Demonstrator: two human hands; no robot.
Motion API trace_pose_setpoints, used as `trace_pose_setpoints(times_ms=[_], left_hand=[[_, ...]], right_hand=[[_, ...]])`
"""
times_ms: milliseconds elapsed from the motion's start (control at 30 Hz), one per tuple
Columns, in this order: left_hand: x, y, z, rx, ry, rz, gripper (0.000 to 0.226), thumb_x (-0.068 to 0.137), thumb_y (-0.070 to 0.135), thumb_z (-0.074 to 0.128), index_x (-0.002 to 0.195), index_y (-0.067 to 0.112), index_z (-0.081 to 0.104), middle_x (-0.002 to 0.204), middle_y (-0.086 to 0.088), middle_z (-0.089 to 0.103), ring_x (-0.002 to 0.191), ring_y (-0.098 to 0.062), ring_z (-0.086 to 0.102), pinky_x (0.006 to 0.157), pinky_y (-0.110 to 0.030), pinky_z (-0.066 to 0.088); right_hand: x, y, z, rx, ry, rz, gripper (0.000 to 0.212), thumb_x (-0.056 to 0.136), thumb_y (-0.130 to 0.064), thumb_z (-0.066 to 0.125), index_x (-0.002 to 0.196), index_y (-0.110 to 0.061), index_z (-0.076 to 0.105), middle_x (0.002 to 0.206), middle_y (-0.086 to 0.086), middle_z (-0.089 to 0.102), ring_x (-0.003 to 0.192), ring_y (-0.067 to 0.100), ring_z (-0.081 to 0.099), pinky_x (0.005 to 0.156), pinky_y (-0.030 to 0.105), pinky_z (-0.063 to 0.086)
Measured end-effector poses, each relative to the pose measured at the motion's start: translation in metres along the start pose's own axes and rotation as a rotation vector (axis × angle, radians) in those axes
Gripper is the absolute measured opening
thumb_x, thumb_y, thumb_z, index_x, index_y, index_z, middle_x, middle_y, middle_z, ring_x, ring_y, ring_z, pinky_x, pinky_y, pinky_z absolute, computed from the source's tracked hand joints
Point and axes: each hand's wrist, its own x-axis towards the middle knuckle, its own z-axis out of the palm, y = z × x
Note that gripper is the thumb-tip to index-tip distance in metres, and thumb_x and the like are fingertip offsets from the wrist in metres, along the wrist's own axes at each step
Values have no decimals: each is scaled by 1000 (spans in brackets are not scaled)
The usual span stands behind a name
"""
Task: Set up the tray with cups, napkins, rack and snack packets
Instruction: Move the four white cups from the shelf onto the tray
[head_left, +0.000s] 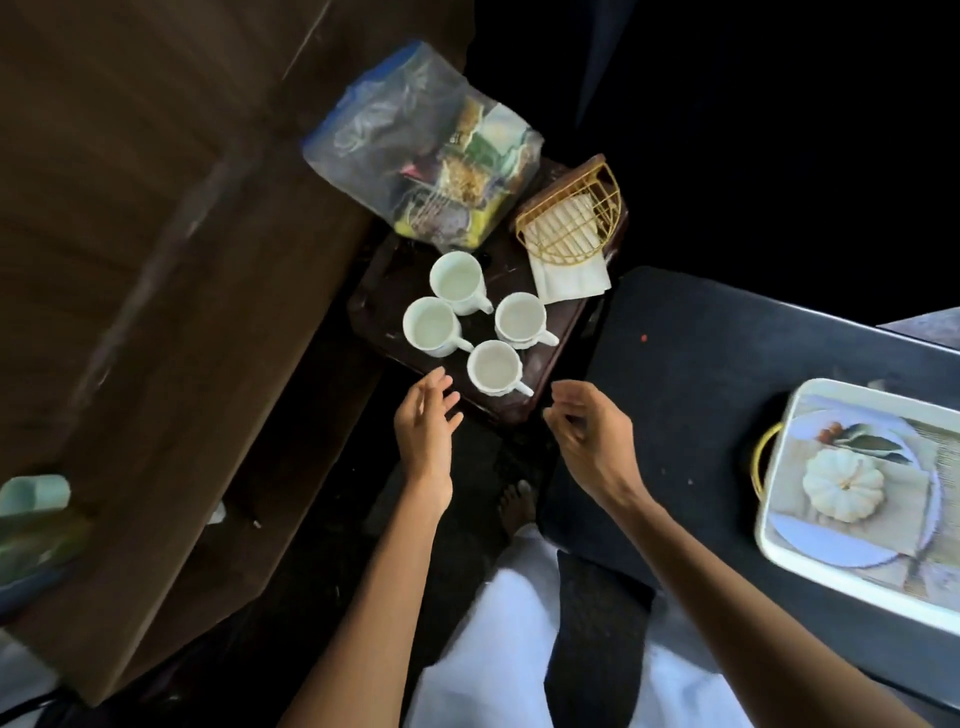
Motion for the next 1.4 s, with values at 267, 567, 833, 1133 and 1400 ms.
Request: trace_pose_setpoints(times_ms=[267, 567, 833, 1133, 1400], left_hand=[[9, -1, 3, 47, -125, -31, 32, 107, 25, 46, 131, 11, 62, 121, -2, 67, 113, -21, 67, 99, -38, 55], [0, -3, 4, 110, -204, -3, 32, 108, 23, 43, 129, 10, 63, 127, -8, 68, 115, -24, 66, 103, -42, 54], [-41, -30, 37, 191, -265, 69, 33, 108, 19, 43, 132, 12, 64, 129, -8, 69, 115, -14, 66, 101, -39, 55], [-137, -113, 138, 286, -448, 41, 30, 106, 18, 48, 121, 8, 72, 127, -12, 67, 116, -19, 68, 102, -49, 56], [-189, -178, 219, 294, -503, -44, 29, 106, 22, 48, 120, 12, 71, 125, -10, 68, 110, -14, 70, 96, -36, 59]], right_hand=[[27, -5, 44, -64, 3, 57, 16, 91, -11, 68, 107, -9, 65, 110, 6, 67, 93, 8, 68, 69, 9, 53], [20, 2, 37, -10, 85, 60, 13, 88, -11, 73, 86, -21, 65, 77, -20, 67, 77, -8, 68, 61, 5, 49], [-38, 36, -25, 24, 119, 92, 18, 88, -12, 75, 85, -29, 67, 84, -19, 72, 81, -7, 70, 67, 6, 50], [-97, 121, -157, -108, 230, 143, 8, 89, -15, 73, 90, -21, 68, 84, -22, 69, 84, -9, 67, 70, 4, 47], [-106, 194, -248, -272, 218, 133, 7, 90, -13, 71, 96, -12, 69, 87, -10, 69, 82, 9, 69, 78, 18, 54]])
